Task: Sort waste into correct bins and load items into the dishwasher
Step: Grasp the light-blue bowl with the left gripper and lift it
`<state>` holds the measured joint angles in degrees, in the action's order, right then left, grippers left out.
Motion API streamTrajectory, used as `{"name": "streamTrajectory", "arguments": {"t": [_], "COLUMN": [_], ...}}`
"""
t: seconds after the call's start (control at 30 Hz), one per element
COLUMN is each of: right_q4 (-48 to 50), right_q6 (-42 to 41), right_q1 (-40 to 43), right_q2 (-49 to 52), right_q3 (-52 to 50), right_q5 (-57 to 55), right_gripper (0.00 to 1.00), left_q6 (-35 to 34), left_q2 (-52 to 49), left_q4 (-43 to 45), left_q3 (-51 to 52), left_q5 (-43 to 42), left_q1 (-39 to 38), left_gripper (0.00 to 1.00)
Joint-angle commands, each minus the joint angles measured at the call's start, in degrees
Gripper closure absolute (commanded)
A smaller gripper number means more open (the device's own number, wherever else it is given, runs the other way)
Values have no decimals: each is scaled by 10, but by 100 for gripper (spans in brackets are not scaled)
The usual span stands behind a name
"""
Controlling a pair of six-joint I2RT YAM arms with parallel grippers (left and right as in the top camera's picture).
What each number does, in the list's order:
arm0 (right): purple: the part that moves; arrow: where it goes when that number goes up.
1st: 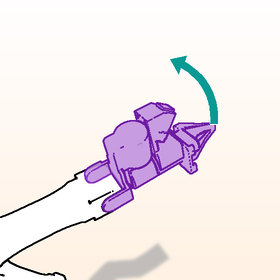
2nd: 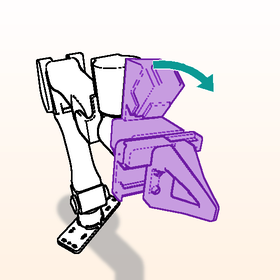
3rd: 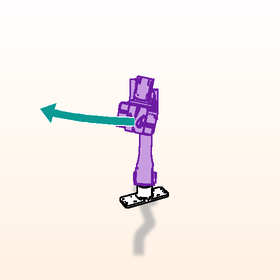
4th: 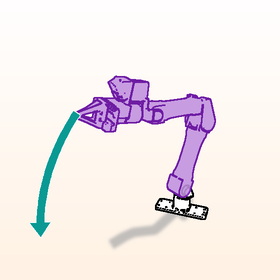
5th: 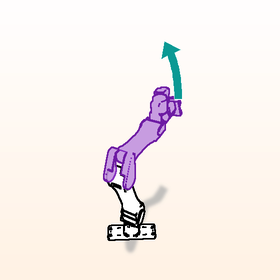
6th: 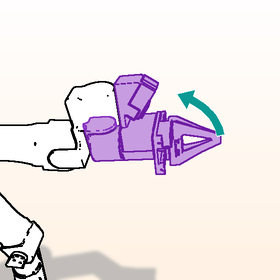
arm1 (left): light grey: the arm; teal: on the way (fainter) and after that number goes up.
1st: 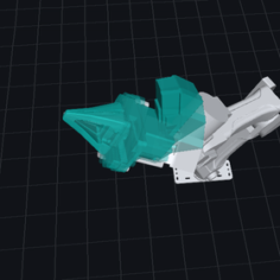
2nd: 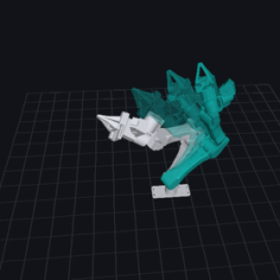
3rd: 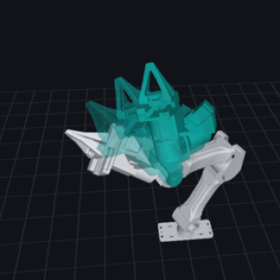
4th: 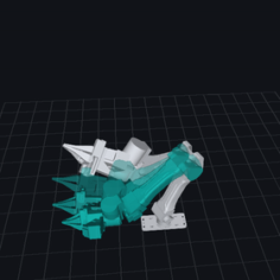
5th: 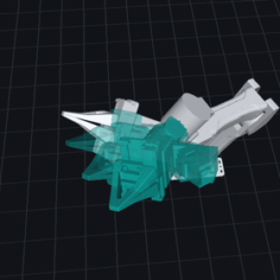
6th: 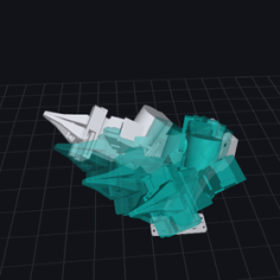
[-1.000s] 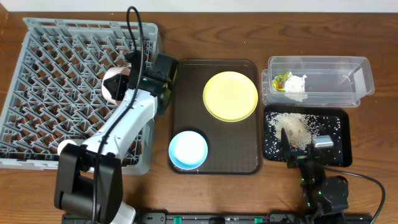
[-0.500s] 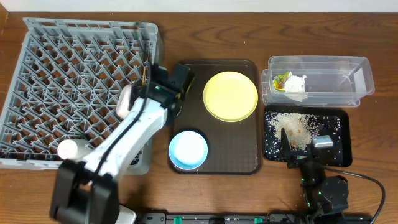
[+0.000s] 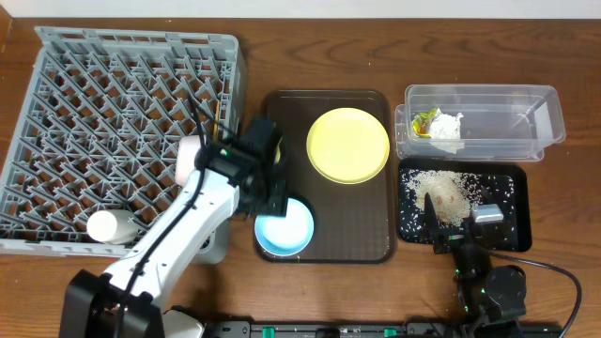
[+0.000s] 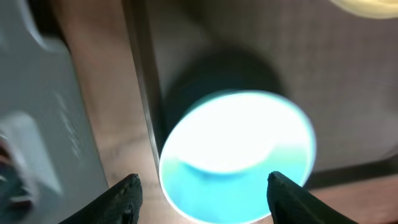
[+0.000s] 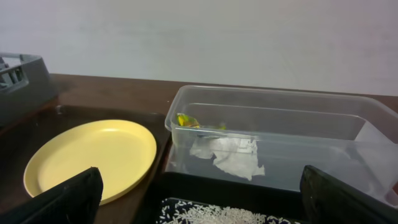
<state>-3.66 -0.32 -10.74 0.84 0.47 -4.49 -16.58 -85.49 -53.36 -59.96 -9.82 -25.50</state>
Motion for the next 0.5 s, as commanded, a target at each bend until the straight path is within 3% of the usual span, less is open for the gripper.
{"name": "streamTrajectory", "arguments": {"t": [0.0, 0.13, 0.3, 0.47], "right_q4": [-2, -2, -2, -2], "right_q6": [6, 6, 6, 6], "right_q1": [6, 6, 6, 6], "right_q2": [-2, -2, -2, -2], "right_q3": [-2, -2, -2, -2], "right_q5": [1, 1, 1, 1], "right_gripper": [1, 1, 1, 1], "left_q6": [6, 6, 7, 13], "left_q2": [-6, -7, -7, -7], "left_q4": [18, 88, 148, 200], "left_q3": [42, 102, 132, 132], "left_q5": [-4, -2, -145, -207], "left_q1": [4, 4, 4, -8], "left_gripper": [36, 40, 59, 59]}}
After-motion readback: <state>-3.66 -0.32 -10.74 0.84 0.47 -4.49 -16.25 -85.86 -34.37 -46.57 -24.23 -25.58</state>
